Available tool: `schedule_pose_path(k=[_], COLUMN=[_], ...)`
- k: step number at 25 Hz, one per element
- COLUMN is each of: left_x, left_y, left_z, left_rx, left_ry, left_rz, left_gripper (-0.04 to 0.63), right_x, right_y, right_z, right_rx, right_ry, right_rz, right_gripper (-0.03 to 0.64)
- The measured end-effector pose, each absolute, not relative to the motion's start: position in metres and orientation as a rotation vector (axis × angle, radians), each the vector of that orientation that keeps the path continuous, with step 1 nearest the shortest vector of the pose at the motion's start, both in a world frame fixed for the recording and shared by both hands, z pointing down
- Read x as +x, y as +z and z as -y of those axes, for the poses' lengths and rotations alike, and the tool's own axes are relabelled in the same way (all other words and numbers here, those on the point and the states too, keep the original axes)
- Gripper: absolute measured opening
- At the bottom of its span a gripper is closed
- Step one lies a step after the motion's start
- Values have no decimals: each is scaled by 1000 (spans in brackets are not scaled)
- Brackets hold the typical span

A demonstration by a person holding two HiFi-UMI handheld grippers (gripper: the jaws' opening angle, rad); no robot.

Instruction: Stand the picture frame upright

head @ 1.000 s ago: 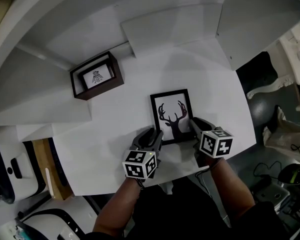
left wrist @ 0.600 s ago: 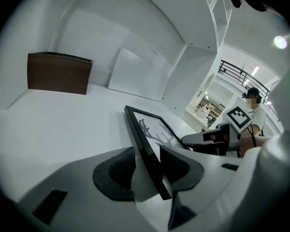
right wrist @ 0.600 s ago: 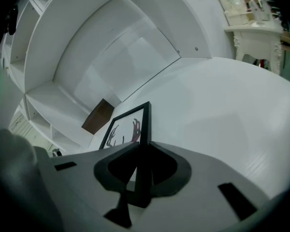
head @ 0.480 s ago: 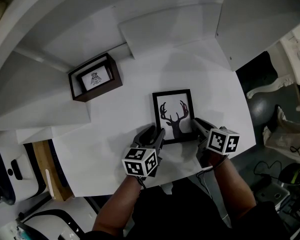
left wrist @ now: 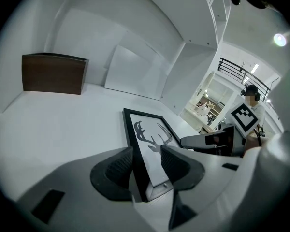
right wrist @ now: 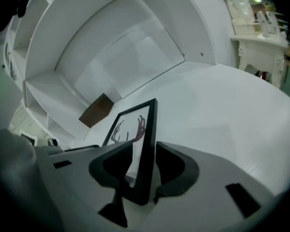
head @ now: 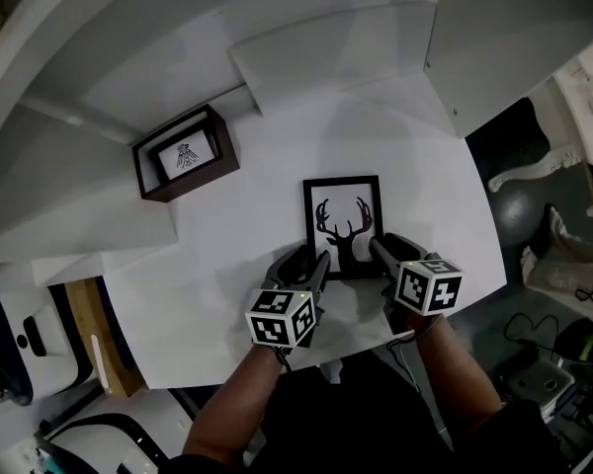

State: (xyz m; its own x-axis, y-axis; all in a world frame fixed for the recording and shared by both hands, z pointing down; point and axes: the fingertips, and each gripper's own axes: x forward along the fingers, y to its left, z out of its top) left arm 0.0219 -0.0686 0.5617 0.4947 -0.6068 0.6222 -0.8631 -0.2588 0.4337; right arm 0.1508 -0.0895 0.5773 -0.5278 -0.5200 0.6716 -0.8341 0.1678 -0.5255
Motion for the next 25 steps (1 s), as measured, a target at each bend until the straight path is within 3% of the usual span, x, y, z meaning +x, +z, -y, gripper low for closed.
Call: schedule_pose_path(k=[4,8,25], left_x=[23,21,31], left_y=[561,560,556], left_z=[68,69,72], left_rx=[1983,1991,1965], left_ry=[434,421,322], left_rz=[1206,1211,1106], left_gripper=[172,172,175], right_x=[150,152,157], right_y=[584,585,581], right_z=[87,89,92], right_rx=[1315,1318,1189], right_ry=[1111,1145,1456], right_rz=[2046,2043,2098], right_gripper=[89,69,61])
